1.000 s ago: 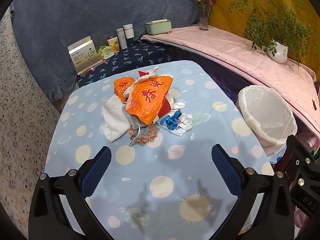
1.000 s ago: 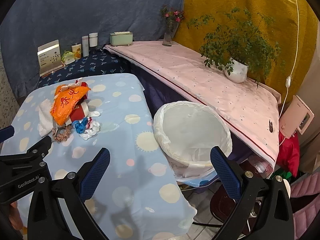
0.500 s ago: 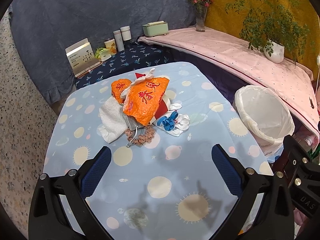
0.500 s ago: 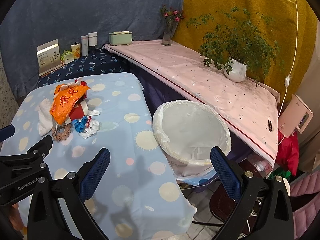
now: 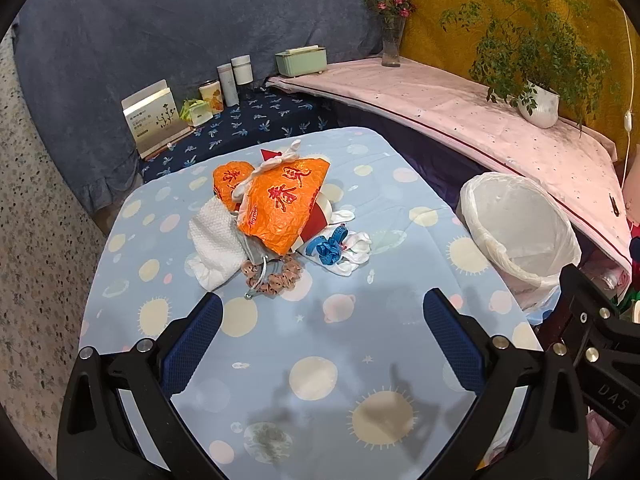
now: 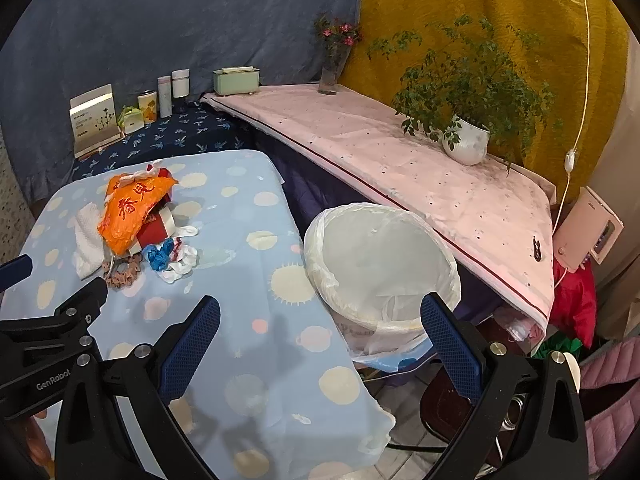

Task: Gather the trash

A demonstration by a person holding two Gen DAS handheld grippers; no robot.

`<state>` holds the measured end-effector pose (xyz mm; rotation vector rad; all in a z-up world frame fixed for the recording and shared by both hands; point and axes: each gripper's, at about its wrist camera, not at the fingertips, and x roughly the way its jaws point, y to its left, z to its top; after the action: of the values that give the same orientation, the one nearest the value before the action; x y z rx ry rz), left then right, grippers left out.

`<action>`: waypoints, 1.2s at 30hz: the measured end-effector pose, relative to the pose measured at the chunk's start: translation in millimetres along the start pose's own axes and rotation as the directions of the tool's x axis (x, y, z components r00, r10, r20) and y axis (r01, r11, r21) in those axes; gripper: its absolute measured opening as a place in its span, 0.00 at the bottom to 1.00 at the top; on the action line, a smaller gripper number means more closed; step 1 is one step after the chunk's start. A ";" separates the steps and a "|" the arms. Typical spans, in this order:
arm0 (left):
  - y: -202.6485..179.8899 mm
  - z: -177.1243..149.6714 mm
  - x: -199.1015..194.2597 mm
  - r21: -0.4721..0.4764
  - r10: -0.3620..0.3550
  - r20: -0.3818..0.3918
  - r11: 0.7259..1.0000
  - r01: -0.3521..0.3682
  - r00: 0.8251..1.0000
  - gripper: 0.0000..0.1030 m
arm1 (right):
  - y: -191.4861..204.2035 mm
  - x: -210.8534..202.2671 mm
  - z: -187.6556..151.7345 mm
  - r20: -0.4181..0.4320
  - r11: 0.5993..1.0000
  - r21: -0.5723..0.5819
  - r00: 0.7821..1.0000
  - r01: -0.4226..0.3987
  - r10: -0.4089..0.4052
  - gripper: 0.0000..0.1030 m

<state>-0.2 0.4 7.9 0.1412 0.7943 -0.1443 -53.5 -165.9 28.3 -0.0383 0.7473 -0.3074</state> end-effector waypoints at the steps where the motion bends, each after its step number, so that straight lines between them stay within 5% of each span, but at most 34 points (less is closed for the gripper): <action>1: 1.5 0.0 0.8 -0.004 -0.005 -0.001 1.000 0.005 1.000 0.93 | 0.7 -0.2 0.4 0.002 1.000 0.003 1.000 -0.001 0.001 0.93; 17: 43.1 -0.2 13.3 -0.078 -0.035 0.044 0.996 0.039 0.998 0.93 | 27.4 -3.1 8.6 0.055 1.000 0.016 0.998 -0.010 0.010 0.93; 36: 150.1 -8.6 85.9 -0.174 0.037 -0.018 0.984 -0.039 0.999 0.93 | 114.8 62.5 20.7 0.019 0.980 -0.014 0.979 -0.201 0.201 0.93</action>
<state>80.5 142.6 -49.0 -0.0078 0.8150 -0.0374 33.6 -75.9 -14.3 0.0225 0.7263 -0.1096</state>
